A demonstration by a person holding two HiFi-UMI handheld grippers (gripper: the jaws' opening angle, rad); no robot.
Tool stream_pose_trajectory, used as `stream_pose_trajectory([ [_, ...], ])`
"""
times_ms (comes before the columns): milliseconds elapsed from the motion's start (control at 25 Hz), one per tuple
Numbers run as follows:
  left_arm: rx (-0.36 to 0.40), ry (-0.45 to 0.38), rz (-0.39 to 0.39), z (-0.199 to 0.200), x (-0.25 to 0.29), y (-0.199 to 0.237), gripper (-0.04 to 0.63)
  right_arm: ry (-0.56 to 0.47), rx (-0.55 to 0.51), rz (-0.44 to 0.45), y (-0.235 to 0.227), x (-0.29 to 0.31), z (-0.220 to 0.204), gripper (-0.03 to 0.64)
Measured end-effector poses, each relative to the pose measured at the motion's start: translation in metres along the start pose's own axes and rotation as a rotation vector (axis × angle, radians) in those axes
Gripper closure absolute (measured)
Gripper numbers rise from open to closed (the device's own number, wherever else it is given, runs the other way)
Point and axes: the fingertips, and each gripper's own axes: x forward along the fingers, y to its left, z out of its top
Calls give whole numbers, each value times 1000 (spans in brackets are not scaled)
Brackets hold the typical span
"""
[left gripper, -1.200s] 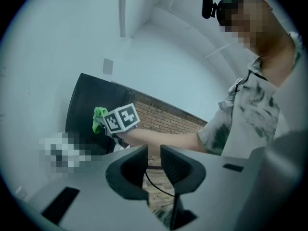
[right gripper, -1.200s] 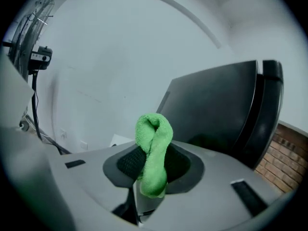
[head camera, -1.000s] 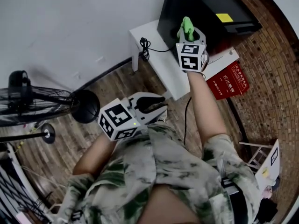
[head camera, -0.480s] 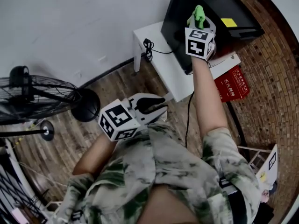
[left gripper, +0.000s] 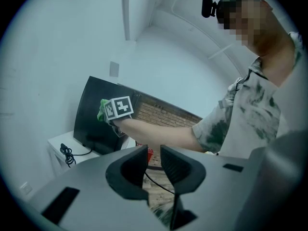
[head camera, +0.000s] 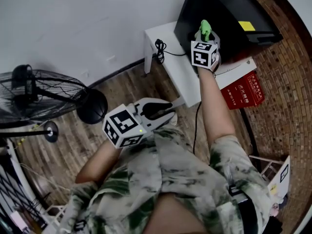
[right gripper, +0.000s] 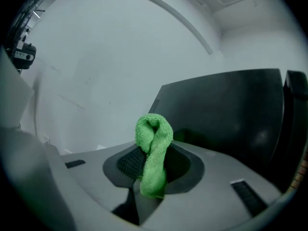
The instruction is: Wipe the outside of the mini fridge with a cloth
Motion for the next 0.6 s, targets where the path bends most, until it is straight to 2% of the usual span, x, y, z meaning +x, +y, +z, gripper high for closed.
stream_pose_trajectory([
  [600,-31,10,54,-4,-2,21,505,210,-61,123,63,40,-112,499],
])
